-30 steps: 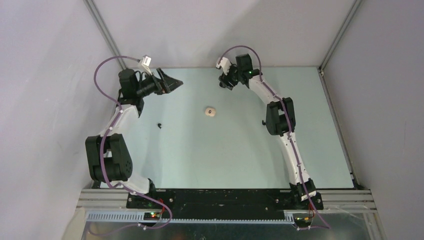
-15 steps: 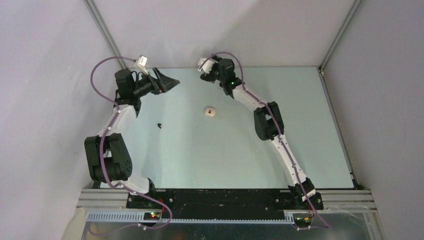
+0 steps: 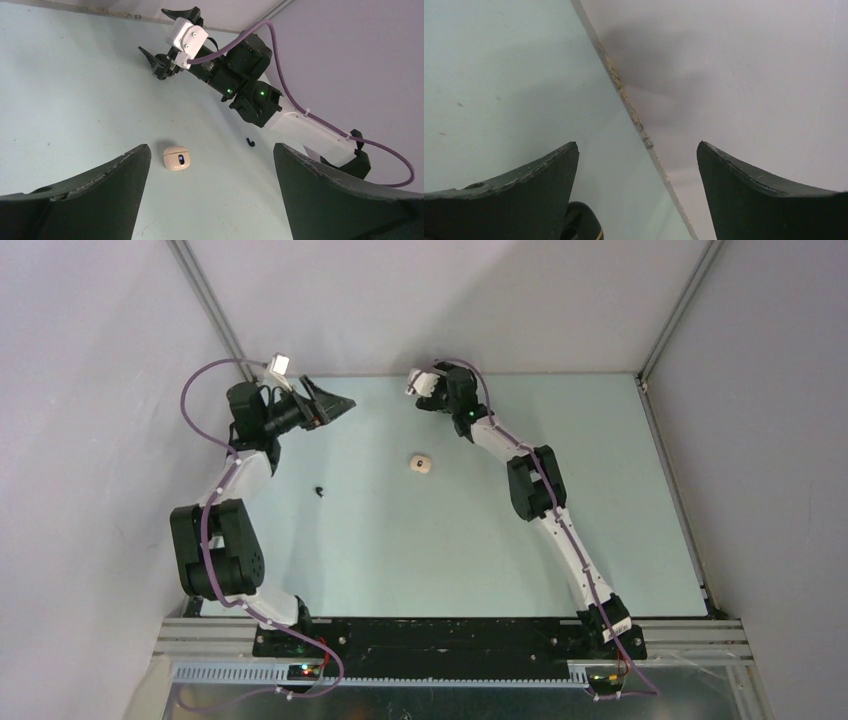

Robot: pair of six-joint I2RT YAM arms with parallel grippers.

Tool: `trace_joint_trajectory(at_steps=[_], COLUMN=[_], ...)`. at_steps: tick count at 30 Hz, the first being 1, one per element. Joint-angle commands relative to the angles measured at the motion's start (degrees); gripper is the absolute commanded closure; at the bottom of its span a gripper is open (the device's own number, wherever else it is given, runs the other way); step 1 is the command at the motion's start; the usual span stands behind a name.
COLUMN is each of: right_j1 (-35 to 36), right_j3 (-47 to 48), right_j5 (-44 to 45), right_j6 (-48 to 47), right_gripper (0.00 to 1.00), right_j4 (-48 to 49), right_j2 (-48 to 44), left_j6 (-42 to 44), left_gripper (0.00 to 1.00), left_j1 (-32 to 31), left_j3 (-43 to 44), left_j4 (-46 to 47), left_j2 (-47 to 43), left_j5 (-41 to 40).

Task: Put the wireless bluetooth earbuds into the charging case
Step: Move the charging case to the center of the board.

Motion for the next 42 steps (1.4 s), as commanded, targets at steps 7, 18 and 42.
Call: trace_joint_trajectory(at_steps=[7,18,42], right_j1=[-2.2,-8.2,-11.2], right_j3=[1.9,3.6,4.7], right_j5=[5.4,-9.7,-26.1], right_j6=[6.0,24.4,26.8], right_gripper=[0.08,0.09,0.08], right_j4=[-11.8,-28.6,-43.0], right_j2=[-3.2,-8.4,-10.6], left_j6=[-2.4,-3.0,-4.3], left_gripper=[0.01,0.01,0.01], left_j1=[1.0,1.0,1.0], left_j3=[0.0,-0.5,-1.5], left_j4=[3.9,4.8,6.8], left_j2=[-0.5,-1.0,-2.2], left_j5=[2.3,2.2,2.1])
